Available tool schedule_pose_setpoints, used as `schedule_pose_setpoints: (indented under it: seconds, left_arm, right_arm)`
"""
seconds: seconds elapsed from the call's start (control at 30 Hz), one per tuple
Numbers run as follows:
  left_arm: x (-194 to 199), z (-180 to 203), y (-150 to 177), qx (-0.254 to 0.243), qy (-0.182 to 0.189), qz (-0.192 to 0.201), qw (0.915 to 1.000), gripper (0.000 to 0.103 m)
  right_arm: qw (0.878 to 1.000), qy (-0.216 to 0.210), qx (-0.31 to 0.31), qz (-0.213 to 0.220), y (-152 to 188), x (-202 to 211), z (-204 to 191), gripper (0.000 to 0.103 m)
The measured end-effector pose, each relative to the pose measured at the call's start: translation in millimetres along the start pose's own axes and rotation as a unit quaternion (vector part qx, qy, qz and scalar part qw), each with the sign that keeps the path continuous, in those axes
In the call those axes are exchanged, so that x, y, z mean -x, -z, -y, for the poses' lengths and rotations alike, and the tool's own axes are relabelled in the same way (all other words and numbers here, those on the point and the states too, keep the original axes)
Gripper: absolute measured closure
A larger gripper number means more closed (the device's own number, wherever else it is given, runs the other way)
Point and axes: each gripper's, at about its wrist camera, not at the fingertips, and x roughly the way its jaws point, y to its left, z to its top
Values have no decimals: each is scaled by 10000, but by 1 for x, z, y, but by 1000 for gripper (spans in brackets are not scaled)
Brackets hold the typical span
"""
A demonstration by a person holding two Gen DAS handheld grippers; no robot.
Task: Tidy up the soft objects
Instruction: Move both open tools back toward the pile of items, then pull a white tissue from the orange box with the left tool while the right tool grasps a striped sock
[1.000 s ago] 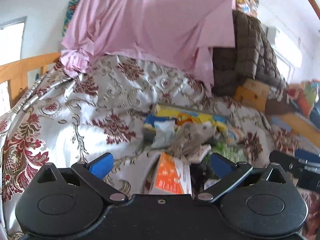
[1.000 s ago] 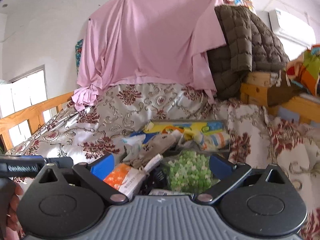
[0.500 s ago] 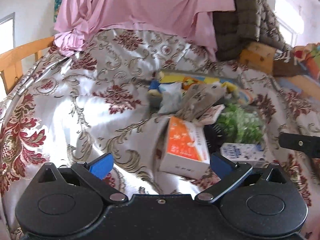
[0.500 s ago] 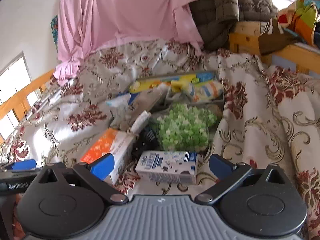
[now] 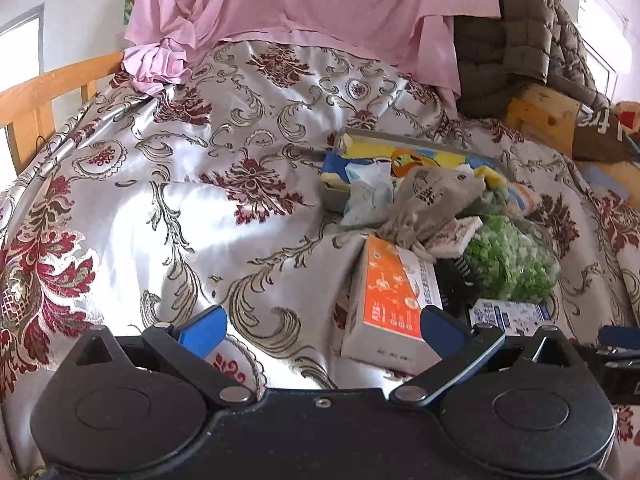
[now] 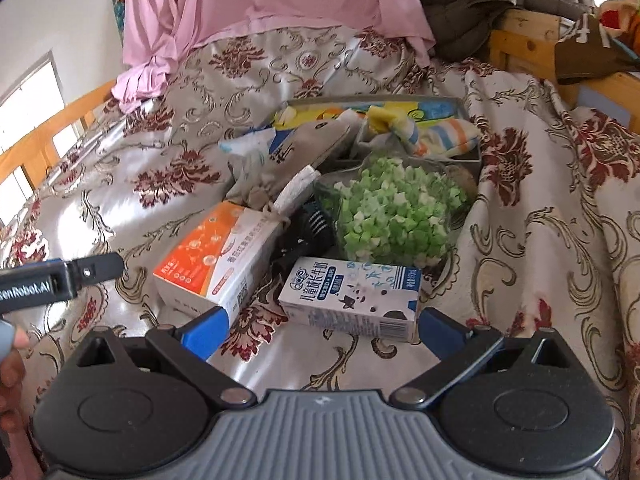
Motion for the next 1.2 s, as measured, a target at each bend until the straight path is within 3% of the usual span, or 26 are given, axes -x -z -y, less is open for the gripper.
schedule_pose_setpoints:
  seconds: [0.2,0.33,0.5,0.67,0.9,1.2]
  left_arm:
    - [-1,-4,-6,-2,39,117,9999,1]
    - [-5,-3,-11,-64,75,199,9998,1]
    - [-16,10,-19,-684,309,311,9967,1]
    - [-29,25,-27,-1138,811,496,9889,1]
    - [-58,46,-38,-1657,1381,536,9750,2]
    - [-95,68,-44,-2205,1873,470,9561,11]
  right_arm:
    - [9993,-63,355,73,-2,-8,-11,0]
    - [9946,95,972,356,-4,-12,-24,0]
    - [9820,290,1741,679,-5,-16,-34,0]
    - [9683,459,2322,803,-8,-27,-36,1]
    - [9492,545,3000,777,-1,-45,-43,17]
    - [9412,453,3303,540,-1,-71,-50,41]
